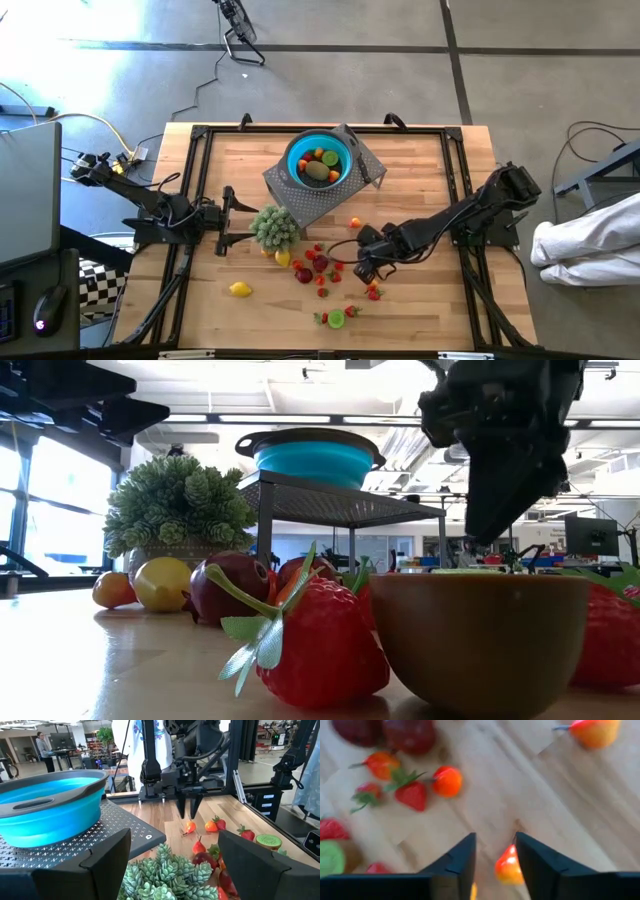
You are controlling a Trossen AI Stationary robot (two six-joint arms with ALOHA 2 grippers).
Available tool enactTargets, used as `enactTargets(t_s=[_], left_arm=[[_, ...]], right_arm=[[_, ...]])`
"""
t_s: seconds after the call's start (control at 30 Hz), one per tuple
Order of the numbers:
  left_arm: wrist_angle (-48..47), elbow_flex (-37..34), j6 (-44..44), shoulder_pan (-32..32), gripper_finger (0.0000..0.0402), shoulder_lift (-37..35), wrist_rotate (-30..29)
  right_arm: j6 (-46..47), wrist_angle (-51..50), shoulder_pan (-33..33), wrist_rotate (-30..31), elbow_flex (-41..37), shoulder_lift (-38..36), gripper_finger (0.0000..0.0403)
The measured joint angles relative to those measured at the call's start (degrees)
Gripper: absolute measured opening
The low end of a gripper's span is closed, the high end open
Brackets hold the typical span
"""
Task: Pick & Place Fruit
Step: Put the pear into the blue strainer bowl on the shelf
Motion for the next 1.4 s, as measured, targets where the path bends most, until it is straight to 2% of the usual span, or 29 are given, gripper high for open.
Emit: enactTargets(t_s=[0.13,0.3,0.77,1.17,1.4], left_arm=[[0.0,0.0,0.0,0.0,0.0294,0.0,0.0],[0.0,0.0,0.0,0.0,0.0294,0.0,0.0],[0.0,0.0,-0.1,0.0,0.0294,0.0,0.0],[0.0,0.0,-0.2,0.0,0.0294,0.0,0.0],[0.0,0.0,-0.2,0.0,0.0294,0.0,0.0]], right_arm=[[-1.9,0.2,0.0,1.8,-0.5,0.0,0.0184],[-1.5,0.2,0.0,2.9,-0.6,0.0,0.0198],[0.7,0.2,0.0,2.7,-0.6,0.0,0.0151],[1.6,1.1,0.2,3.0,-3.2,0.0,0.0162],[2.7,4.0,0.8,1.1,-5.1,0.0,0.0153]])
